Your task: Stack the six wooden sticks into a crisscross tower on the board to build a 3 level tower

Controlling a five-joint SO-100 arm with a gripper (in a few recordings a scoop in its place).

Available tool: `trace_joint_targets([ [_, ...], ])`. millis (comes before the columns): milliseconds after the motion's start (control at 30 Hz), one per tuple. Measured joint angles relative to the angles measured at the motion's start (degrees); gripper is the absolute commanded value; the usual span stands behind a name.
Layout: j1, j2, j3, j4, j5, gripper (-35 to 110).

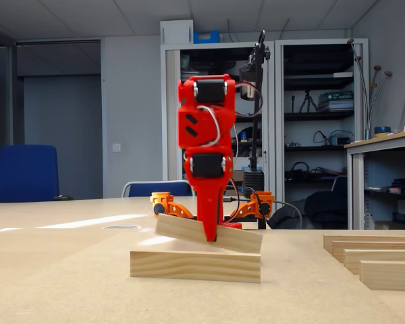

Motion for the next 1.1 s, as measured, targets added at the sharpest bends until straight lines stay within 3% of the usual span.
trace_joint_targets([
  [667, -0.8, -2.5, 3.3, -1.7, 2.3, 0],
  [1100, -0.7, -3.8, 3.3, -1.0, 2.6, 16],
])
